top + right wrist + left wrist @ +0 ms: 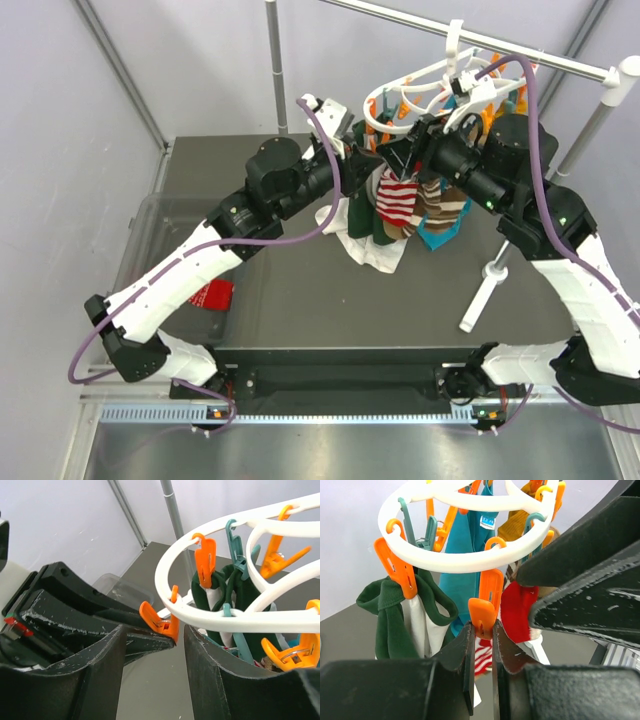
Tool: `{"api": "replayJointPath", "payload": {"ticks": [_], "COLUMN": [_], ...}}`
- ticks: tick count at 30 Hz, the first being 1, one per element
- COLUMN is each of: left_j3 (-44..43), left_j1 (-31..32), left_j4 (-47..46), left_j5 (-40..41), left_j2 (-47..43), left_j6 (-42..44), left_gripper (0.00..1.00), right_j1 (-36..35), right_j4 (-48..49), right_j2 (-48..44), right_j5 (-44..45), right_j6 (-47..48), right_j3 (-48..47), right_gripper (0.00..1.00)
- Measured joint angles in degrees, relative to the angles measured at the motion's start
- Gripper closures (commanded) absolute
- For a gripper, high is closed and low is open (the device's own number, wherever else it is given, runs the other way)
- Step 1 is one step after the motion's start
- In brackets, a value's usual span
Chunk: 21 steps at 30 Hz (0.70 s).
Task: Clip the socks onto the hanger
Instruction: Open the clamp at the hanger.
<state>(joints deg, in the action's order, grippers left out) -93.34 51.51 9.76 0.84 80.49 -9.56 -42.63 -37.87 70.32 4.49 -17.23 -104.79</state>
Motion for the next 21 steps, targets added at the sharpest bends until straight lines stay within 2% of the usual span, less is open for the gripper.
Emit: {"api": "replayJointPath", "payload": {"ticks": [13, 21], "left_j3": [-2.4, -2.7], "left_j1": [1.9, 2.8], "left_j4": [1.9, 2.5], "left_j5": [3.3, 4.3], "left_j2": [1.5, 1.6], "left_j6": [-0.9, -1.3], "left_gripper": [1.00, 1.00], "right_j1": [-0.1, -0.5], "right_j4": [1.8, 3.0], "right_j2": [0.7, 0.7], "right_j5": [4.6, 5.9], "right_j6": [-1.0, -1.0], "right_j3": [1.0, 2.8], "right_gripper": [0.51, 0.45]}}
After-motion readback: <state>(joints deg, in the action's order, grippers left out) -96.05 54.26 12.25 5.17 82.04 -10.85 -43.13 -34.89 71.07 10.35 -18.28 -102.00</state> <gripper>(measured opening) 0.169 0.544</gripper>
